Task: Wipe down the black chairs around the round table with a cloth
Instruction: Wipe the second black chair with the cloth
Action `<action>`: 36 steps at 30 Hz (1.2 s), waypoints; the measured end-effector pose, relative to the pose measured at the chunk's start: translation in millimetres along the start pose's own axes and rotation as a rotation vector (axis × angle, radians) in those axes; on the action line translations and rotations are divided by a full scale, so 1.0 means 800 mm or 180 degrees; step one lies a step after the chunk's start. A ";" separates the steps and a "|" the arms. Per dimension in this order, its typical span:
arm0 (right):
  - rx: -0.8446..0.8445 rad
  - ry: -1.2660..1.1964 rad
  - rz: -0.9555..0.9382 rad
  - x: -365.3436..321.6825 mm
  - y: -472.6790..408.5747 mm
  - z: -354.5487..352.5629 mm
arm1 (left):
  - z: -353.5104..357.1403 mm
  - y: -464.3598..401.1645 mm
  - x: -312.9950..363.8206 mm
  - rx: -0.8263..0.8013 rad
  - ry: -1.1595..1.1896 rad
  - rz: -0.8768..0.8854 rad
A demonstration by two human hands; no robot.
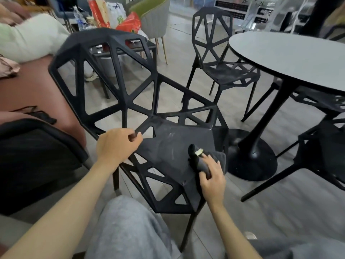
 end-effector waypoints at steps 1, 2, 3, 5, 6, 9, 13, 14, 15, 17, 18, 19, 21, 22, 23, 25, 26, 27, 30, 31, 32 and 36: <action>0.0003 -0.0081 -0.0088 -0.007 0.021 0.002 | 0.002 0.000 -0.001 -0.0012 -0.0008 -0.0006; -0.0066 -0.0173 -0.0180 -0.011 0.041 0.005 | 0.003 0.000 -0.002 -0.0023 -0.0013 -0.0002; -0.0155 -0.0247 -0.0248 -0.011 0.053 0.005 | 0.004 0.000 -0.002 -0.0033 -0.0022 0.0011; -0.0299 -0.0302 -0.0311 0.000 0.043 0.001 | 0.006 0.000 -0.001 -0.0061 -0.0059 0.0039; -0.0306 -0.0258 -0.0308 0.009 0.024 -0.001 | 0.007 0.000 0.000 -0.0081 -0.0084 0.0062; -0.0072 -0.0283 0.0317 0.052 -0.053 -0.013 | 0.010 -0.001 0.002 -0.0137 -0.0110 0.0142; 0.0327 -0.0336 0.1352 0.087 -0.073 -0.023 | 0.010 -0.002 0.005 -0.0172 -0.0143 0.0072; 0.0346 -0.0253 0.1309 0.077 -0.058 -0.019 | 0.010 -0.002 0.004 -0.0191 -0.0138 0.0044; 0.0352 -0.0210 0.1228 0.063 -0.040 -0.015 | 0.012 -0.002 0.004 -0.0204 -0.0139 0.0035; 0.0323 -0.0120 0.1048 0.041 -0.005 -0.009 | 0.012 -0.003 0.002 -0.0207 -0.0160 0.0022; 0.0281 -0.0025 0.0942 0.033 0.005 -0.009 | 0.012 -0.002 0.002 -0.0196 -0.0174 0.0022; 0.0221 0.0076 0.0836 0.028 0.002 -0.007 | 0.012 -0.001 0.002 -0.0186 -0.0194 0.0025; 0.0097 0.0263 0.0671 0.030 -0.030 -0.001 | 0.014 0.000 0.005 -0.0204 -0.0236 0.0063; 0.0049 0.0414 0.0619 0.033 -0.054 0.002 | 0.016 0.000 0.005 -0.0217 -0.0241 0.0069; 0.0014 0.0540 0.0625 0.039 -0.083 0.005 | 0.018 -0.001 0.003 -0.0226 -0.0236 0.0053; -0.0050 0.0604 0.0779 0.058 -0.143 0.007 | 0.020 -0.001 -0.002 -0.0243 -0.0234 0.0008; -0.0102 0.0614 0.0831 0.067 -0.172 0.007 | 0.021 -0.002 -0.003 -0.0244 -0.0235 -0.0003; -0.0166 0.0654 0.0846 0.076 -0.196 0.007 | 0.022 -0.002 -0.004 -0.0247 -0.0234 -0.0016; -0.0276 0.0662 0.0913 0.097 -0.234 0.008 | 0.019 -0.002 -0.003 -0.0215 -0.0201 -0.0060; -0.0277 0.0643 0.0927 0.098 -0.231 0.008 | 0.017 -0.002 -0.003 -0.0182 -0.0187 -0.0071; -0.0276 0.0632 0.0935 0.094 -0.219 0.007 | 0.015 -0.002 -0.003 -0.0150 -0.0180 -0.0088; -0.0394 0.0981 0.0572 0.053 -0.122 0.009 | 0.014 -0.002 -0.003 -0.0121 -0.0214 -0.0104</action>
Point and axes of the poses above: each hand's wrist, its own y-axis away from the middle knuckle, its own z-axis out of the palm, x = y × z, the point moved 10 cm from there along -y, towards the middle knuckle, and after that the axes turned 3 degrees about y, right-handed, at the moved point
